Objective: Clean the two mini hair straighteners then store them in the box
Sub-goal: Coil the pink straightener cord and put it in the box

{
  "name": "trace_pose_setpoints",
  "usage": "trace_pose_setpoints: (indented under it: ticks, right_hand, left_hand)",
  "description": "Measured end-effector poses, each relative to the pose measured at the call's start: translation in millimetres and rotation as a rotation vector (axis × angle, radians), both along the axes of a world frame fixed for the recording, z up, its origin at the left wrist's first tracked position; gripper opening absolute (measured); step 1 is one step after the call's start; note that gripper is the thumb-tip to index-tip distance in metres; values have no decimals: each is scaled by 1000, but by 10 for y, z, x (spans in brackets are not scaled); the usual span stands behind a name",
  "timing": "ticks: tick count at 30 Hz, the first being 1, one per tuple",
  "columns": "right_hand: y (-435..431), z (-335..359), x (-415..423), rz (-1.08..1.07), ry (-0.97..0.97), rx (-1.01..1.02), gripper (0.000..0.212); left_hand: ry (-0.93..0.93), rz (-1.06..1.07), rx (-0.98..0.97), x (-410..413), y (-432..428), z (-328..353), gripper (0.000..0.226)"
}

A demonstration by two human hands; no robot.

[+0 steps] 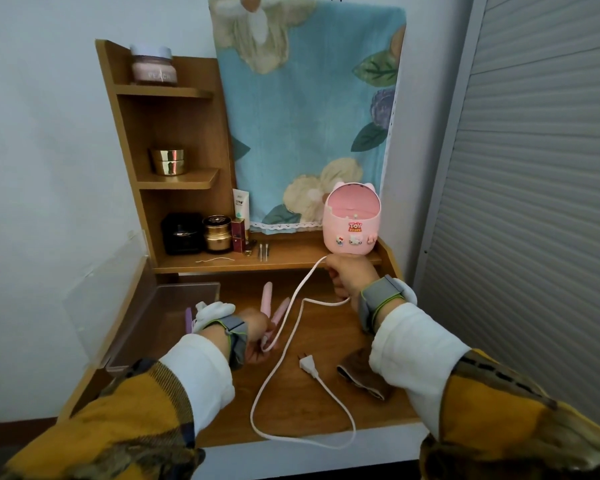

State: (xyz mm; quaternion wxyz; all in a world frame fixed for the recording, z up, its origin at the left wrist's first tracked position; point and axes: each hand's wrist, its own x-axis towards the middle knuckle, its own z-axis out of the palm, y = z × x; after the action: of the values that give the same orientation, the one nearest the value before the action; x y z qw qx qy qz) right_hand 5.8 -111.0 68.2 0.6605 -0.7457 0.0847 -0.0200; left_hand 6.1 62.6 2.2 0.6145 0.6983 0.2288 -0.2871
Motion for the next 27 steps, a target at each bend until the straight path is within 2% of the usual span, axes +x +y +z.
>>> trace_pose_setpoints:
  ticks: [4, 6, 9, 10, 11, 13, 15, 17, 18, 19, 22, 25, 27]
  right_hand:
    - [20, 43, 19, -30, -23, 167, 21]
    - [13, 86, 10, -4, -10, 154, 23]
    - [42, 155, 19, 11, 5, 63, 27]
    - [73, 169, 33, 5, 0, 42, 28]
    - [100, 182, 46, -6, -6, 22, 29]
    - [146, 211, 71, -15, -20, -6, 33]
    - [176, 243, 82, 0, -37, 16, 38]
    - [183, 282, 69, 14, -42, 56, 45]
    - [175, 302, 56, 14, -37, 73, 49]
    - [159, 322, 43, 7, -30, 86, 52]
    - [51, 329, 44, -51, -6, 50, 52]
    - [0, 260, 70, -29, -38, -151, 29]
    - [55, 178, 87, 25, -45, -353, 7]
  left_hand:
    - [-66, -52, 98, -86, -3, 114, 29]
    - [-142, -88, 209, -79, -30, 164, 25]
    - [-405, -248, 654, -42, -36, 298, 53]
    - [-522, -265, 703, -46, -35, 357, 59]
    - [-624, -289, 664, -35, -36, 392, 61]
    - [-769, -348, 462, -54, -53, 432, 58]
    - [-750, -480, 322, -117, -107, 405, 51]
    - [-818, -510, 309, -138, -155, 317, 33]
    - [-884, -451, 284, -144, -164, 324, 20]
    - [-931, -379, 219, -129, -155, 344, 18]
    - [-906, -203, 5, -72, -86, 413, 29]
    - [-762, 51, -338, 6, -80, 499, 32]
    - [-693, 97, -422, 52, -97, 540, 30]
